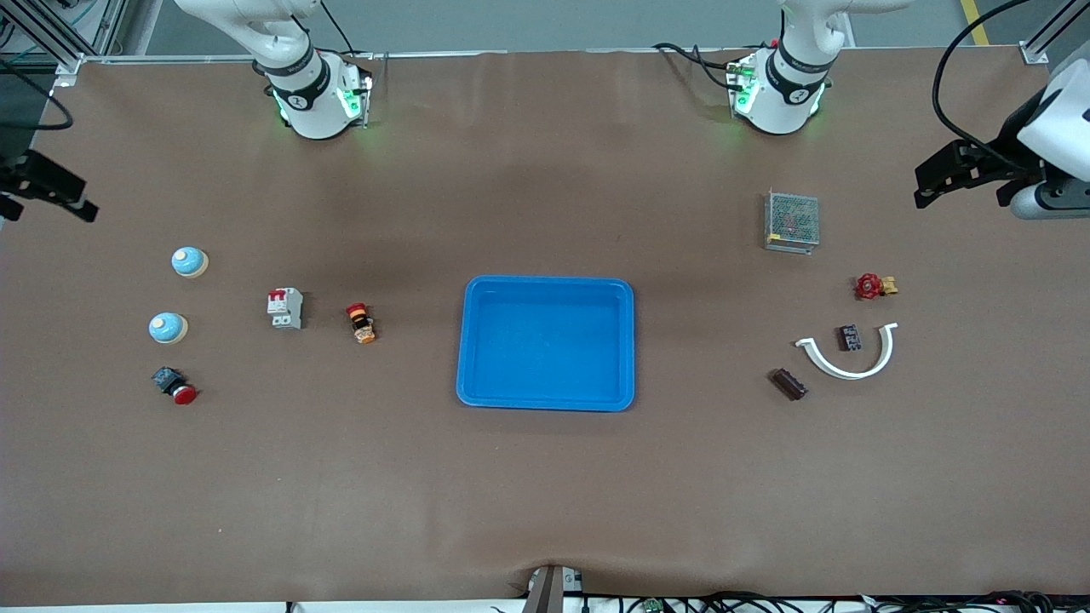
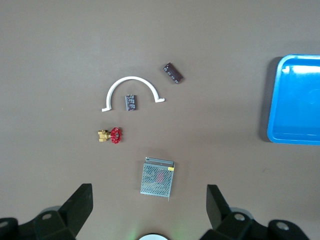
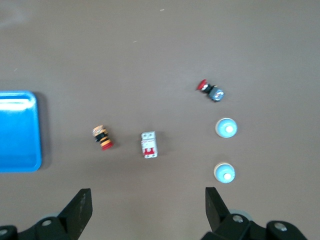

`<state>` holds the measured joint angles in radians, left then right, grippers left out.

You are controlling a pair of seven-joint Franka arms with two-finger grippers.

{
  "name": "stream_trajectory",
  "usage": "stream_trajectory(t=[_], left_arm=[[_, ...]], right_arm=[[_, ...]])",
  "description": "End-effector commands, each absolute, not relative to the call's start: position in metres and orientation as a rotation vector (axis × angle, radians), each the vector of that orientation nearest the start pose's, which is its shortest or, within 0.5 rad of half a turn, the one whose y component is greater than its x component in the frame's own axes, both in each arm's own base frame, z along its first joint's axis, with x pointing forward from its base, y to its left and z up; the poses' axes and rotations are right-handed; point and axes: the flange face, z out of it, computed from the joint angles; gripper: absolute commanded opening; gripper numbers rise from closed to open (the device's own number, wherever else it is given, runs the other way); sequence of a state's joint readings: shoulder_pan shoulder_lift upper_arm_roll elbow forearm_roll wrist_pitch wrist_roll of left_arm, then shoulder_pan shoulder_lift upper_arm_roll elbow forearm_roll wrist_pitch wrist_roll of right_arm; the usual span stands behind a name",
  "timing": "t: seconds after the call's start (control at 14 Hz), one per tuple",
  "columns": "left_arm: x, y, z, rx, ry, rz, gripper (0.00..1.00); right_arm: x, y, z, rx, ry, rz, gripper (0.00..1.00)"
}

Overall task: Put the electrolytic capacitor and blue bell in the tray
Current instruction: 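Reach the left gripper to a capacitor while the right gripper reaches a bell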

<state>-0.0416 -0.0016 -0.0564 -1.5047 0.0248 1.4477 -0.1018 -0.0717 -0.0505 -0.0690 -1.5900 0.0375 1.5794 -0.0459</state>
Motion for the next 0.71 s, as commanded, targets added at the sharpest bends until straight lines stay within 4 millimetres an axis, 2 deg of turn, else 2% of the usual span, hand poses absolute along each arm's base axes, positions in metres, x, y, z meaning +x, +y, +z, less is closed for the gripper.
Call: stream_trajectory(t=[0.0,0.14,0.36,0.5,0.57,0.64], left_arm=[[0.547,-0.042,0.608,-3.100,-0.063,0.166,1.00],[0.553,-0.031,0.575,-3.100,-0.102,0.155,1.00],[0.555,-0.015,0.517,-3.103,-0.146,0.132,1.00],[0.556,-0.002,0.481,-3.107,-0.175,0.090,0.99],[0.555,0.003,0.457,-3.110,-0.189,0.053,0.93],[0.553,0.008,0.436,-3.113,-0.199,0.006,0.92]], right_arm=[[0.549,-0.105,0.615,-3.085,0.180,-0.026,1.00],[0.550,-0.123,0.580,-3.080,0.211,0.022,1.00],[0.542,-0.154,0.513,-3.082,0.169,0.016,1.00],[0.535,-0.158,0.482,-3.074,0.168,0.063,1.00],[0.529,-0.159,0.466,-3.068,0.177,0.093,1.00],[0.522,-0.165,0.448,-3.069,0.202,0.084,1.00]])
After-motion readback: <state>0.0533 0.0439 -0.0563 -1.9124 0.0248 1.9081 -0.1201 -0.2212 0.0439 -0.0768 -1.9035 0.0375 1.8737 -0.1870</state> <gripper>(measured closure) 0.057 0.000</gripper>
